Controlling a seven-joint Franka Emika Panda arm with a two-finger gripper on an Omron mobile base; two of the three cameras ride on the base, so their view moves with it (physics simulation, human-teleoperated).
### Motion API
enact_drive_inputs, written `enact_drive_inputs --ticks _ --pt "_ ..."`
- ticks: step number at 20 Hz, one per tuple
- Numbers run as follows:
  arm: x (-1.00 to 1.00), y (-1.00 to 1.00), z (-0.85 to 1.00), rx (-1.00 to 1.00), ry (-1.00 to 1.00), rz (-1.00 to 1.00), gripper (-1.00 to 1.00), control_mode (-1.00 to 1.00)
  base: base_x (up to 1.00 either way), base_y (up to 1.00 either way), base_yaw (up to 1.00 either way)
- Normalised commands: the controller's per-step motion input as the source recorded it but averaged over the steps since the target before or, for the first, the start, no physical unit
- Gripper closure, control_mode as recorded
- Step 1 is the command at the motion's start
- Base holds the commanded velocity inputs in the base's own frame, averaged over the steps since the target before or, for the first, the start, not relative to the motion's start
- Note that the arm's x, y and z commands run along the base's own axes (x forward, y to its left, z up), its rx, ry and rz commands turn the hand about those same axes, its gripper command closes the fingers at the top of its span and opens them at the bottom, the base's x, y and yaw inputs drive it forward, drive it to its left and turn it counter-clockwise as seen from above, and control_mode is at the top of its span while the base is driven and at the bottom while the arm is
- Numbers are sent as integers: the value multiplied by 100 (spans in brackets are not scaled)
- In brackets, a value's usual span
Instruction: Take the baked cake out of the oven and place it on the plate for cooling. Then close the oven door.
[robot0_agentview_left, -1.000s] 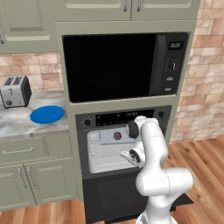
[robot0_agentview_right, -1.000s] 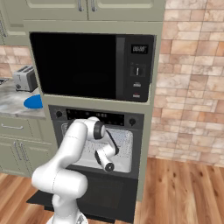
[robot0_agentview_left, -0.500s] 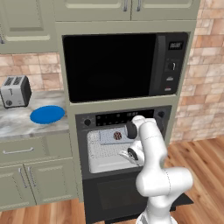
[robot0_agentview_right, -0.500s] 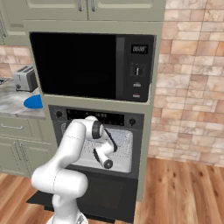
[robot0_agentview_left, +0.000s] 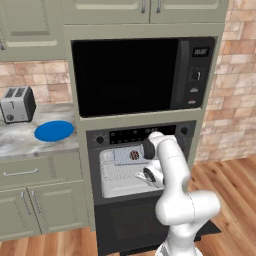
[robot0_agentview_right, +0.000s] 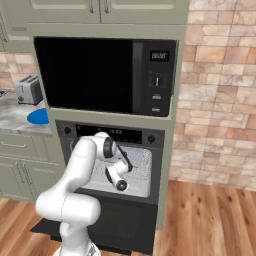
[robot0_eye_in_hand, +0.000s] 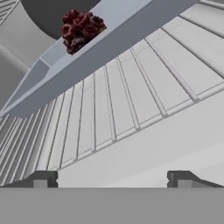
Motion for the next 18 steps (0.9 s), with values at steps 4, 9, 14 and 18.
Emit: enact_drive_inputs --ticks 4,9,14,18 --pt "2 15 0 -10 0 0 -100 -100 0 0 0" --pt "12 19 0 -10 0 0 -100 -100 0 0 0" --pt "13 19 0 -9 0 0 -100 -100 0 0 0" --pt "9 19 0 -8 0 0 -100 -100 0 0 0"
